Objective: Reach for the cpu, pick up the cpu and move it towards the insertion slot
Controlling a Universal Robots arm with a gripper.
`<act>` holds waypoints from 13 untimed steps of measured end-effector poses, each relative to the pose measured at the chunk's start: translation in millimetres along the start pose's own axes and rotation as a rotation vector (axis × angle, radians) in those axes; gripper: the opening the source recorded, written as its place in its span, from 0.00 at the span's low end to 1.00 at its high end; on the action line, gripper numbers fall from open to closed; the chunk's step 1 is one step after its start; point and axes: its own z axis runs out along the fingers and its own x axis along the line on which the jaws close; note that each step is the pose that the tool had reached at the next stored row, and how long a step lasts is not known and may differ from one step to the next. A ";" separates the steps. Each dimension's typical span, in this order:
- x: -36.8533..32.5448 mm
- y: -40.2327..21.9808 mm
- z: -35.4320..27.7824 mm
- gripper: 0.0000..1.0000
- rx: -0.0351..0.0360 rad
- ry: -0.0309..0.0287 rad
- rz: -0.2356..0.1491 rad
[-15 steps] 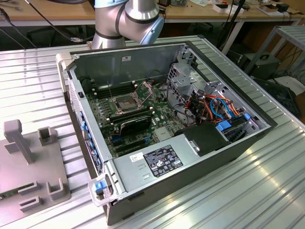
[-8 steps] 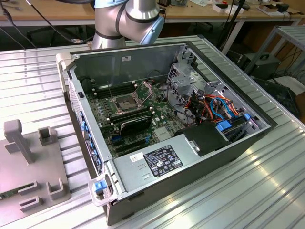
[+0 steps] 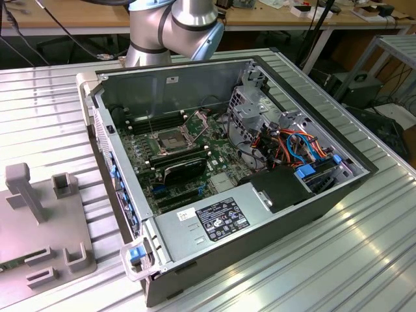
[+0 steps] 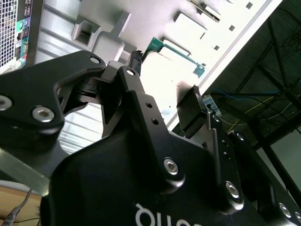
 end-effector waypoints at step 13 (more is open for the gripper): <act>-7.7 0.3 -0.1 0.55 0.0000 0.0000 0.000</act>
